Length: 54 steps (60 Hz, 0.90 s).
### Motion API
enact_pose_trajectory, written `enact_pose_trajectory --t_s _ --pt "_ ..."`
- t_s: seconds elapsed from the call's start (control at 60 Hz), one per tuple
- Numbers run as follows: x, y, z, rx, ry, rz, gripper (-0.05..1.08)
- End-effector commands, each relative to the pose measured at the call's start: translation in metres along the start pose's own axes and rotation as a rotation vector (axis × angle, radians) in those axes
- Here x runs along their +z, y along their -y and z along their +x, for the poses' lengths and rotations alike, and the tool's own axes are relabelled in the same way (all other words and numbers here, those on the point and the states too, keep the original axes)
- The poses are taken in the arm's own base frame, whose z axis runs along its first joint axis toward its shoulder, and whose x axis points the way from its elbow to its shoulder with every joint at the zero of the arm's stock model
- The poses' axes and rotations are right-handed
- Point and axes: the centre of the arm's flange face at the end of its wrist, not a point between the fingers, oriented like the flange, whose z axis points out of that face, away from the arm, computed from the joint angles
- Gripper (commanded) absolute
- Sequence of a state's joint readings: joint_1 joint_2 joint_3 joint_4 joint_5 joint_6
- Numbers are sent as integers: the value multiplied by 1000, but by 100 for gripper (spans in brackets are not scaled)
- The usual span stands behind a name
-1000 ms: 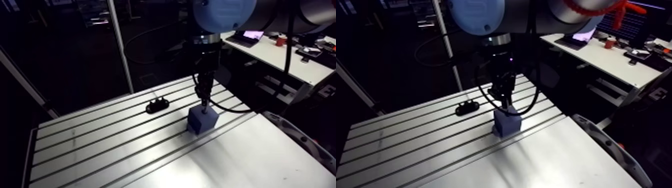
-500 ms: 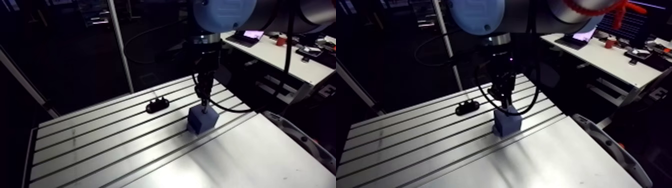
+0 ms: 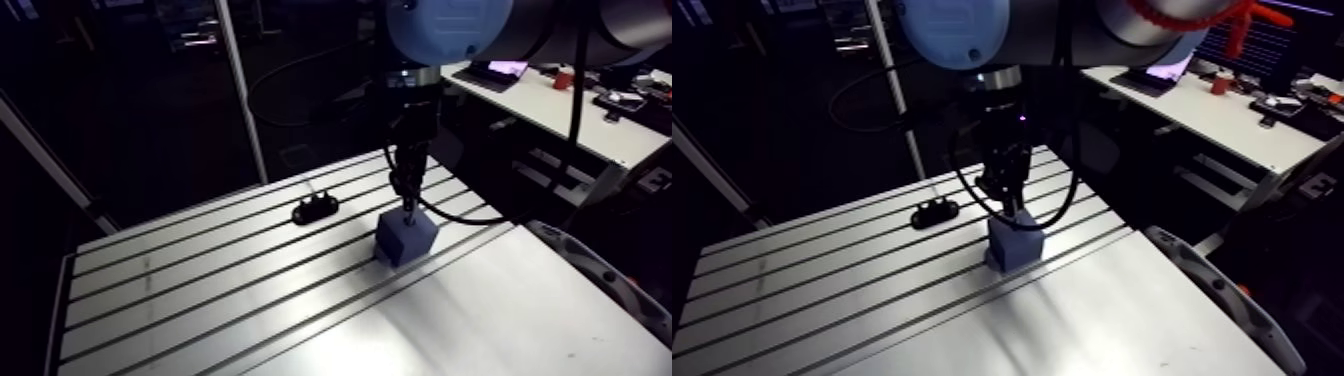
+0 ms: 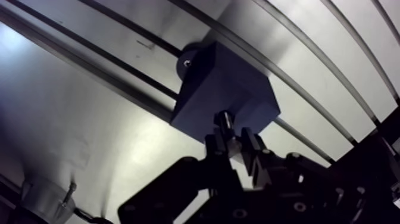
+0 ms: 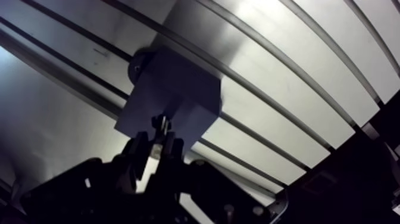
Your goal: Pick up the M10 bolt and insert it into the hex recess until seated.
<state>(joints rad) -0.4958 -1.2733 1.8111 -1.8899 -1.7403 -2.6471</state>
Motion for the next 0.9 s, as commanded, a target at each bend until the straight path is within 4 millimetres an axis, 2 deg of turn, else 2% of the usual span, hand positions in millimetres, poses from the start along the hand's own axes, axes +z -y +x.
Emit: enact_pose_trajectory --t_s 0.017,0.9 --pt "1 -1 1 -1 1 2 82" --pt "5 1 1 -3 5 9 81"
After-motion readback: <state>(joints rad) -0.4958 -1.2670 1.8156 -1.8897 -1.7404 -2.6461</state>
